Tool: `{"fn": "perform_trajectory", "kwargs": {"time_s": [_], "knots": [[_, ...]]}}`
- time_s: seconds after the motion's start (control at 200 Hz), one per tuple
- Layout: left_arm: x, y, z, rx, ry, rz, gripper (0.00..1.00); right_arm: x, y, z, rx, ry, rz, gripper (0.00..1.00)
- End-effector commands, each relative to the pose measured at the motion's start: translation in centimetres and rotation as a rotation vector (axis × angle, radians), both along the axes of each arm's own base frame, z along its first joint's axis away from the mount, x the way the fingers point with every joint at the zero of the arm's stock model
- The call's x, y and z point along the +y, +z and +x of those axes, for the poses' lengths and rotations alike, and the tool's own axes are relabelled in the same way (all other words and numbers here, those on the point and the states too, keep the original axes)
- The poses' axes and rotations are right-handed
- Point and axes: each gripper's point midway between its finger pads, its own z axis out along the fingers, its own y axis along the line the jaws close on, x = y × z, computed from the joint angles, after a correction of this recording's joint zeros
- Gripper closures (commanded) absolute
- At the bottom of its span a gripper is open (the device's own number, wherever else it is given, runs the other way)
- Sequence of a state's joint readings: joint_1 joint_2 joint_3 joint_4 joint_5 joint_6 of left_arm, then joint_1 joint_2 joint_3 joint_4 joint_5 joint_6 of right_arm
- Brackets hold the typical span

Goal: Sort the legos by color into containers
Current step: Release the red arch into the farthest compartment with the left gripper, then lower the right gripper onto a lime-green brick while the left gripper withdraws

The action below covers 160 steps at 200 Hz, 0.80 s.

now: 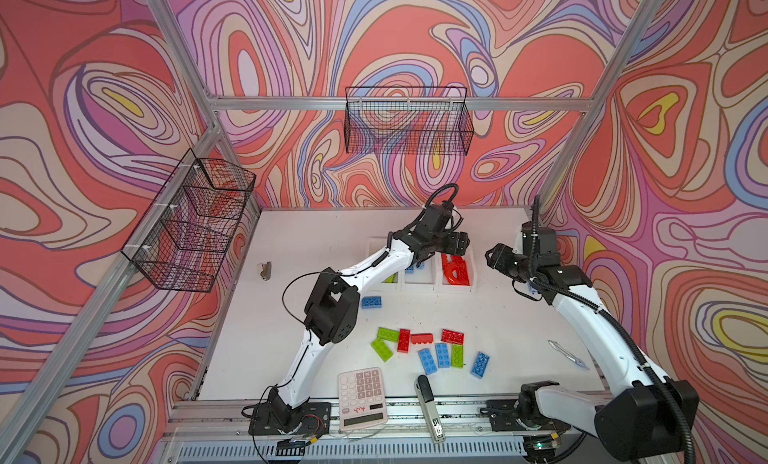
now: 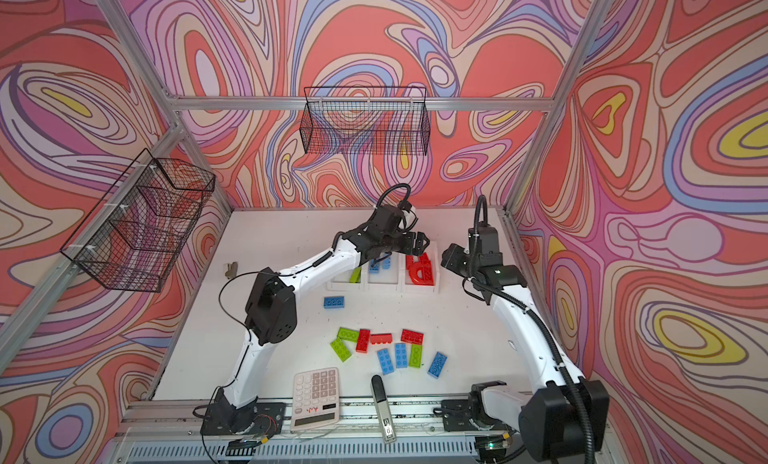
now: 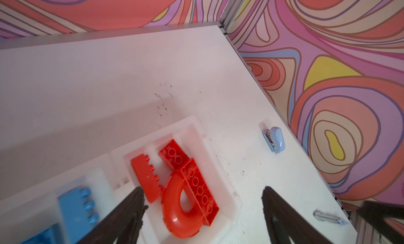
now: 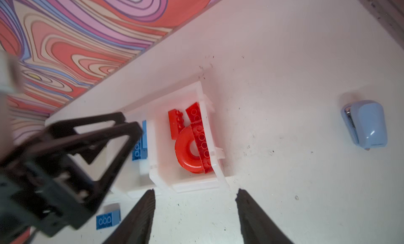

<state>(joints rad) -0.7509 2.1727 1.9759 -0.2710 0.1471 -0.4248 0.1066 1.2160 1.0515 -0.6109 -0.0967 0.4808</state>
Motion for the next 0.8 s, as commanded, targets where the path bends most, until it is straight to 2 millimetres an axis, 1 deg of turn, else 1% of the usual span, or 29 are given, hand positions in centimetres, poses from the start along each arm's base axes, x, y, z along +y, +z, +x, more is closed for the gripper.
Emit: {"fn": "perform_trajectory", "kwargs": {"time_s": [0.0,0.025,0.03,0.05,0.09,0.145,0.155,0.16,0.165,0.19,0.235,0.25,0.3,0.315,0.336,0.356,0.426,0.476,0.541,0.646,0.761,0.766,0.796], "knots": [[6.8,9.3,1.5,-0.217,0.125,-0.038,0.13,2.8,-1.3,-2.2,0.097,0.200,-0.070,0.37],[8.4,9.4,1.4,-0.233,0.153,-0.019,0.13,3.5,-1.4,-2.7,0.109,0.230,-0.091,0.36],[8.6,9.2,1.4,-0.233,0.156,-0.012,0.13,3.7,-1.4,-2.7,0.110,0.236,-0.095,0.37],[9.8,9.8,1.2,-0.255,0.180,-0.006,0.13,4.3,-1.7,-3.1,0.123,0.262,-0.110,0.37],[12.0,9.8,0.7,-0.275,0.212,0.017,0.13,5.8,-2.0,-4.0,0.144,0.322,-0.128,0.37],[14.5,9.7,-0.3,-0.299,0.230,0.035,0.13,8.1,-2.6,-5.3,0.167,0.414,-0.148,0.36],[14.8,9.4,-0.4,-0.299,0.234,0.044,0.13,8.4,-2.7,-5.5,0.171,0.426,-0.151,0.37],[15.1,9.3,-0.5,-0.300,0.238,0.048,0.13,8.9,-2.8,-5.8,0.174,0.445,-0.153,0.37],[15.3,9.6,-0.6,-0.308,0.242,0.045,0.13,9.1,-2.9,-6.0,0.176,0.453,-0.156,0.37],[16.4,9.3,-1.1,-0.314,0.259,0.064,0.12,9.9,-3.2,-6.5,0.185,0.486,-0.163,0.36],[18.4,8.6,-2.3,-0.317,0.285,0.093,0.08,12.0,-3.8,-7.9,0.201,0.572,-0.178,0.36],[19.0,8.6,-2.6,-0.320,0.295,0.099,0.07,12.6,-4.0,-8.3,0.206,0.595,-0.186,0.36],[21.4,7.6,-3.7,-0.314,0.353,0.132,0.00,14.6,-4.6,-9.6,0.213,0.682,-0.216,0.36],[22.2,7.6,-3.9,-0.316,0.374,0.136,0.00,15.3,-4.7,-10.0,0.214,0.709,-0.225,0.36],[23.1,6.9,-4.3,-0.304,0.398,0.149,0.00,16.1,-4.9,-10.3,0.215,0.738,-0.239,0.35],[24.0,6.9,-4.7,-0.302,0.421,0.145,0.00,16.9,-5.2,-10.8,0.215,0.771,-0.262,0.35],[27.1,6.0,-6.0,-0.266,0.488,0.128,0.00,19.4,-6.4,-11.9,0.230,0.865,-0.326,0.35],[29.0,5.5,-6.8,-0.248,0.530,0.112,0.00,20.9,-7.5,-12.3,0.242,0.921,-0.370,0.36],[31.1,4.3,-7.8,-0.220,0.561,0.109,0.00,22.8,-8.6,-12.6,0.240,0.984,-0.412,0.37],[34.3,2.6,-9.6,-0.170,0.613,0.143,0.00,25.8,-9.3,-12.5,0.206,1.061,-0.459,0.38],[37.5,0.6,-11.2,-0.118,0.698,0.206,0.00,27.9,-9.9,-12.1,0.181,1.117,-0.460,0.38],[37.6,0.3,-11.4,-0.105,0.700,0.216,0.00,27.9,-9.9,-12.2,0.180,1.121,-0.461,0.38],[38.5,-0.5,-12.0,-0.079,0.722,0.237,0.00,28.3,-10.2,-12.2,0.180,1.138,-0.469,0.38]]}}
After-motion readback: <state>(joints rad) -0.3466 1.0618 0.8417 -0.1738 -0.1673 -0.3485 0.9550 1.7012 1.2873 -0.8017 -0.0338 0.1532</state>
